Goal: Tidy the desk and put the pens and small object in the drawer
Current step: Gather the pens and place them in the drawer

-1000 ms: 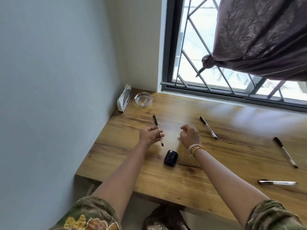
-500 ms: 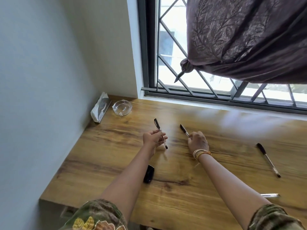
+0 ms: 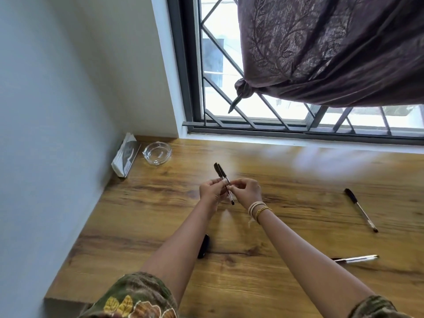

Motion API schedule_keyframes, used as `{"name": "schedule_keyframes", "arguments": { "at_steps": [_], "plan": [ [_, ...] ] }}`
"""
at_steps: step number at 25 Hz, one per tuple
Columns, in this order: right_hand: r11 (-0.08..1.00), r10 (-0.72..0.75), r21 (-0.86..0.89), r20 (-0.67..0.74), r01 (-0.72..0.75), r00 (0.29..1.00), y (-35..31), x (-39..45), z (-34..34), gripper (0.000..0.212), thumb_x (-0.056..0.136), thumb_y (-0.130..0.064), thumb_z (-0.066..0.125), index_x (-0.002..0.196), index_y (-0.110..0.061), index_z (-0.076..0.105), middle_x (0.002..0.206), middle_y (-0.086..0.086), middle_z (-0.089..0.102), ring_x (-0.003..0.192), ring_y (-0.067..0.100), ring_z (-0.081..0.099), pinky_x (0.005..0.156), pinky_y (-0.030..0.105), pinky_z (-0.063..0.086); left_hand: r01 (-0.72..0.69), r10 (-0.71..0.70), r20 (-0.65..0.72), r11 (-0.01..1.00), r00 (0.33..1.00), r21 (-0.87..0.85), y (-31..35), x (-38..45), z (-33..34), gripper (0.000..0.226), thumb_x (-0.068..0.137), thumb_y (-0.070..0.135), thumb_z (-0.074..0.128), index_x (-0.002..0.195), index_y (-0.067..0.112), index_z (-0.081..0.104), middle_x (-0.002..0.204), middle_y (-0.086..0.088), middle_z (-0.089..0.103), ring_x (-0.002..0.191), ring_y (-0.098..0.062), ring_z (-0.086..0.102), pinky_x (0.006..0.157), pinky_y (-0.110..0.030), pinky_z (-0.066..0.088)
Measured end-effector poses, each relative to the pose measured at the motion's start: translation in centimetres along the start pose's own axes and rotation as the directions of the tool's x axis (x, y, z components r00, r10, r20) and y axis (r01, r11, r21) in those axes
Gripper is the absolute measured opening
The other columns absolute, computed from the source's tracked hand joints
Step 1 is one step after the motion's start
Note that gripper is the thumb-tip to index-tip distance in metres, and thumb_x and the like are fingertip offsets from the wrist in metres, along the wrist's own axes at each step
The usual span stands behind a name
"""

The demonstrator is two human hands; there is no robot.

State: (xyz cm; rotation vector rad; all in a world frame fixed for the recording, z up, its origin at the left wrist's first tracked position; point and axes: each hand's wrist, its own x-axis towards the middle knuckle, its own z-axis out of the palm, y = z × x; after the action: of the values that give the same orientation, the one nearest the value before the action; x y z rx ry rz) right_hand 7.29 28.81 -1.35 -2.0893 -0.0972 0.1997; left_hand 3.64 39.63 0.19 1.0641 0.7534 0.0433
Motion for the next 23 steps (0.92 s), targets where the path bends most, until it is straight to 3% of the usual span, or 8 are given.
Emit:
{"name": "schedule_keyframes", "arguments": {
  "at_steps": [6, 11, 16, 23],
  "plan": [
    [0.982, 0.071, 0.178, -0.021, -0.066, 0.997, -0.6, -1.2, 1.5, 0.017, 0.074, -0.01, 0.078, 0.091, -0.009, 0.076, 0.085, 0.009, 0.075, 0.085, 0.024, 0.072, 0.081, 0.037, 0.058, 0.054, -0.053, 0.036, 0.998, 0.998, -0.029, 0.5, 0.2, -1.4, 0.011, 0.091, 0.003, 0.061, 0.086, 0.011, 0.056, 0.077, -0.007, 0.062, 0.059, -0.011, 0.058, 0.043, -0.016, 0.049],
    [0.978, 0.084, 0.193, -0.04, -0.075, 0.996, -0.7, -1.8, 1.6, 0.018, 0.073, -0.013, 0.08, 0.09, -0.014, 0.076, 0.084, 0.005, 0.075, 0.083, 0.02, 0.072, 0.078, 0.033, 0.059, 0.077, -0.073, 0.145, 0.997, 0.987, -0.025, 0.8, 0.0, -2.1, 0.009, 0.088, 0.0, 0.064, 0.089, 0.009, 0.06, 0.081, -0.008, 0.064, 0.067, -0.015, 0.06, 0.052, -0.018, 0.052],
    [0.969, 0.115, 0.225, -0.03, -0.106, 0.993, -0.4, -2.5, 0.9, 0.017, 0.072, -0.012, 0.08, 0.08, -0.025, 0.074, 0.081, 0.005, 0.075, 0.079, 0.02, 0.071, 0.074, 0.034, 0.06, 0.113, -0.115, 0.205, 0.993, 0.972, 0.022, 0.5, -0.1, -2.1, 0.009, 0.088, 0.0, 0.064, 0.086, 0.008, 0.063, 0.078, -0.01, 0.063, 0.063, -0.014, 0.062, 0.053, -0.018, 0.053],
    [0.938, 0.184, 0.312, -0.077, -0.152, 0.98, 1.7, -4.6, -0.8, 0.016, 0.075, -0.005, 0.077, 0.084, -0.017, 0.073, 0.084, 0.011, 0.074, 0.08, 0.022, 0.071, 0.074, 0.034, 0.06, 0.101, -0.127, 0.295, 0.99, 0.947, 0.103, -1.9, -0.6, -0.7, 0.007, 0.085, 0.0, 0.067, 0.087, 0.006, 0.065, 0.081, -0.011, 0.065, 0.066, -0.016, 0.065, 0.053, -0.02, 0.055]
  ]
}}
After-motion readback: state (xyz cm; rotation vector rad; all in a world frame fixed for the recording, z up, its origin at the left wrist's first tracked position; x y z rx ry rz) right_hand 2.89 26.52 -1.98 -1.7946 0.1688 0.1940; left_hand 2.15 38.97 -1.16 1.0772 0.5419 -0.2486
